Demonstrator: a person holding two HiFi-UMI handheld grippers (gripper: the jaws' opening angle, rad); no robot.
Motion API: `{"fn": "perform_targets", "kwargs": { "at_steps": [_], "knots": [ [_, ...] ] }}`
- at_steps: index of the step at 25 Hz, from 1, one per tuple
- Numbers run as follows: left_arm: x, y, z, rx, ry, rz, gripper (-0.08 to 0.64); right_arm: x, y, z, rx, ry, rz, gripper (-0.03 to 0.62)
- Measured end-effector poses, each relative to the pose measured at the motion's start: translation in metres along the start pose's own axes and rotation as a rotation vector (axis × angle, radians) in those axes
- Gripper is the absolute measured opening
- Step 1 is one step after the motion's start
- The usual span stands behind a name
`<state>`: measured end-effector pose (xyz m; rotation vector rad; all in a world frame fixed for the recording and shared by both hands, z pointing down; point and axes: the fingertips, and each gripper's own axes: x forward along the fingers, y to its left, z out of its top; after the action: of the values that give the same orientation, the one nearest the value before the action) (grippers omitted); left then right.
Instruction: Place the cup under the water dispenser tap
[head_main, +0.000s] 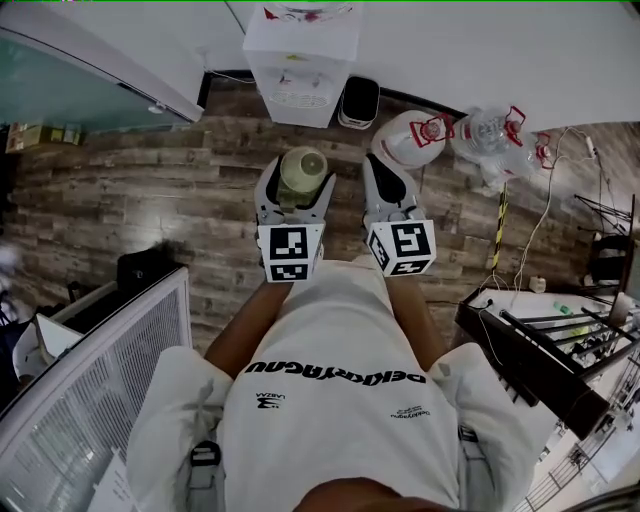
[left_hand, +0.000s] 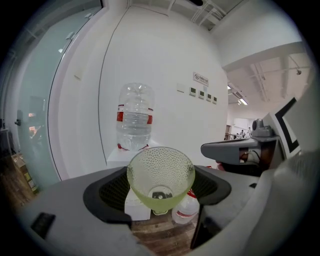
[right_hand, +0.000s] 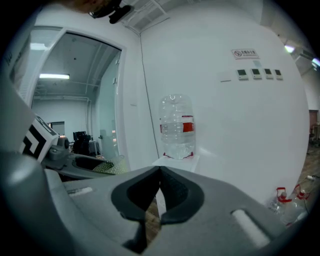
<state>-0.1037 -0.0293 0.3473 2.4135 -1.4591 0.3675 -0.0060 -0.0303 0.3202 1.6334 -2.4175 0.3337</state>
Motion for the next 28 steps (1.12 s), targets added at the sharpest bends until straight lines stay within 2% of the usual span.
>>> {"fn": "perform_targets", "kwargs": {
  "at_steps": [4,11,23,28],
  "knots": [
    [0.018,0.01,-0.004,-0.007,0.024,-0.027,0.37,0.018,-0.004,0.002,-0.015,0.009,-0.016,-0.002],
    [0.046,0.022,-0.025,-0.034,0.073,-0.029,0.37,0.046,-0.015,-0.01,-0.006,0.043,-0.007,-0.002],
    [0.105,0.028,-0.041,-0.018,0.089,0.049,0.37,0.092,-0.058,-0.046,0.036,0.069,0.025,-0.002],
    [0.137,0.02,-0.047,-0.008,0.077,0.05,0.37,0.108,-0.08,-0.063,0.052,0.07,0.029,-0.002]
  ]
}}
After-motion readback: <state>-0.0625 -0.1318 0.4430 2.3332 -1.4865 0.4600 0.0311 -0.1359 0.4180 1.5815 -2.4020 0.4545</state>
